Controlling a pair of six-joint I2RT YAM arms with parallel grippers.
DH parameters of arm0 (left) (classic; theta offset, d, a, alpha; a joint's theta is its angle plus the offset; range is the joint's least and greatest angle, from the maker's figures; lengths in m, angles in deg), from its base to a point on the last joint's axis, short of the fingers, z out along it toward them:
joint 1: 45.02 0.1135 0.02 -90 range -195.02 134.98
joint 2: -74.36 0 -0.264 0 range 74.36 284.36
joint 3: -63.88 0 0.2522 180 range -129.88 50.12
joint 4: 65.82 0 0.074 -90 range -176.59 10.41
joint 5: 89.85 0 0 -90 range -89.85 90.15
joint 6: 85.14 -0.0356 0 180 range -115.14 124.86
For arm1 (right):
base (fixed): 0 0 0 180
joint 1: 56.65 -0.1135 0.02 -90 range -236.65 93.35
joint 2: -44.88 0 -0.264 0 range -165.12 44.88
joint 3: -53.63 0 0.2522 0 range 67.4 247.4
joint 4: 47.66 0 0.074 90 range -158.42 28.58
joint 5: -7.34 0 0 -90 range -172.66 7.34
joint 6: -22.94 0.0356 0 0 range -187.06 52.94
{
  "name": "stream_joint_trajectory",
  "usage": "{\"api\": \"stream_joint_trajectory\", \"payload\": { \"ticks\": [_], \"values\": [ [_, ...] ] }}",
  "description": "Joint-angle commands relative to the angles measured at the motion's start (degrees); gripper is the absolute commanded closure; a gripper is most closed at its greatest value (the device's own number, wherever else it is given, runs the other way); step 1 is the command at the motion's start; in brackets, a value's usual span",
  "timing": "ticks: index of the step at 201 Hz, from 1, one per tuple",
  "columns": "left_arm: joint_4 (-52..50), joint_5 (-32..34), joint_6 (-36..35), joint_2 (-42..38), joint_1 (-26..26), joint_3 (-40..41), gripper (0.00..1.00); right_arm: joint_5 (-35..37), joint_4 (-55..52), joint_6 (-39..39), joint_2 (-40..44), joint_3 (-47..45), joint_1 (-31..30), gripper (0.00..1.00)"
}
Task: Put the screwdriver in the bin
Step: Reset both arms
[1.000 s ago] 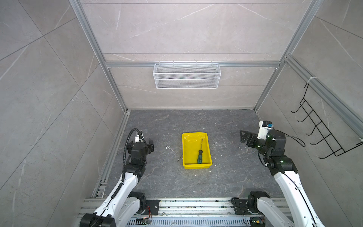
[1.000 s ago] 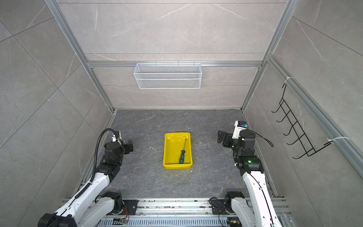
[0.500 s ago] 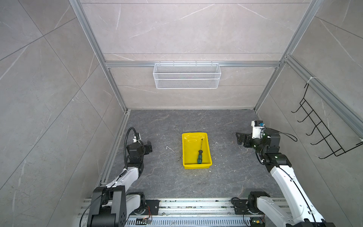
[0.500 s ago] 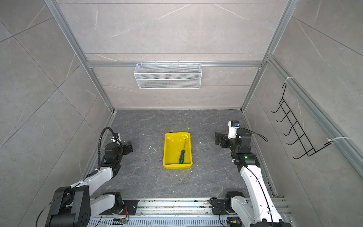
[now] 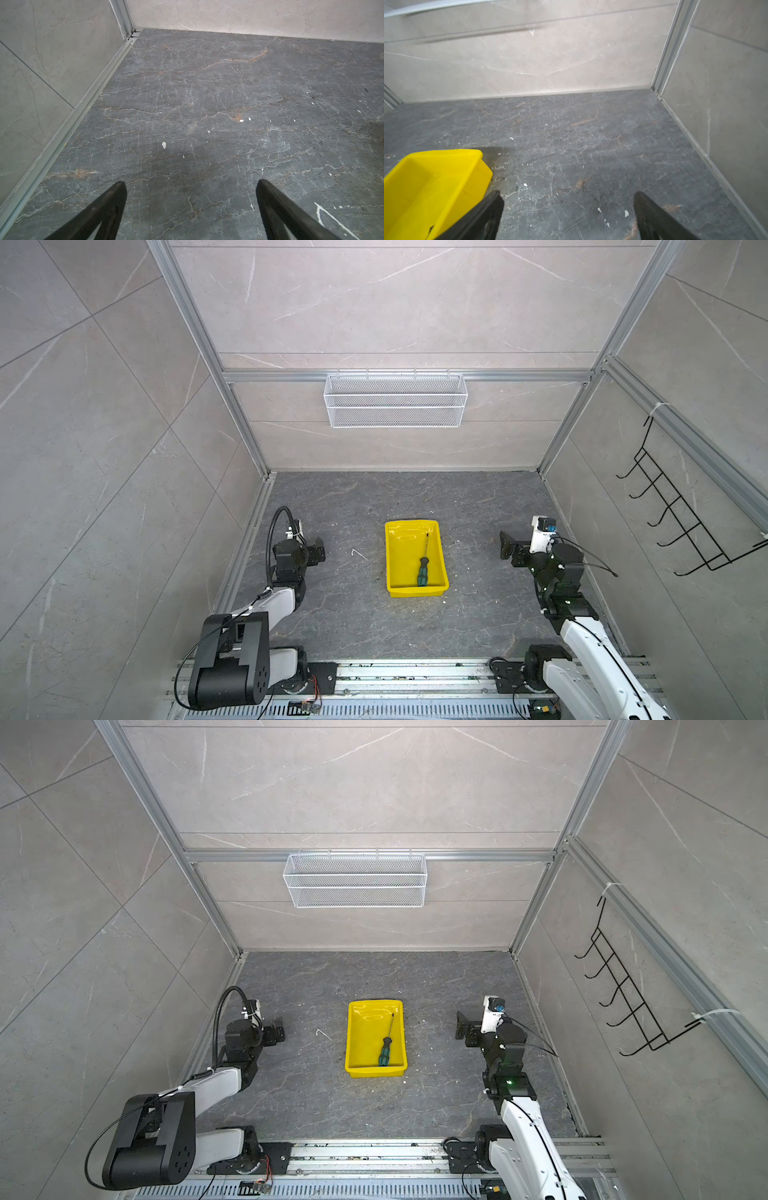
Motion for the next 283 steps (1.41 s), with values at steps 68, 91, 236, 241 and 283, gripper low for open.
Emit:
{"api": "stream_joint_trajectory", "payload": {
  "ticks": [68,91,236,241,283],
  "values": [
    [5.22,-4.19,-2.55,4.7,0.74,-3.03,0.0,2.44,21.76,-2.04,-13.03,-4.92,0.2,0.0],
    [4.82,-4.52,-2.6,5.23,0.74,-3.38,0.0,1.83,26.67,-1.64,-16.97,-5.96,0.19,0.01],
    [8.39,-7.9,-2.28,10.16,2.35,-3.48,0.0,-1.51,39.07,-1.94,-40.79,-1.35,-1.32,0.0],
    [9.71,-7.49,-2.04,10.38,2.42,-2.82,0.0,-0.54,39.27,-1.7,-40.91,-1.26,-1.54,0.0],
    [15.99,-2.37,-0.07,12.25,2.61,-0.04,0.0,0.5,38.97,-1.79,-40.97,-1.13,-2.09,0.0]
  ]
}}
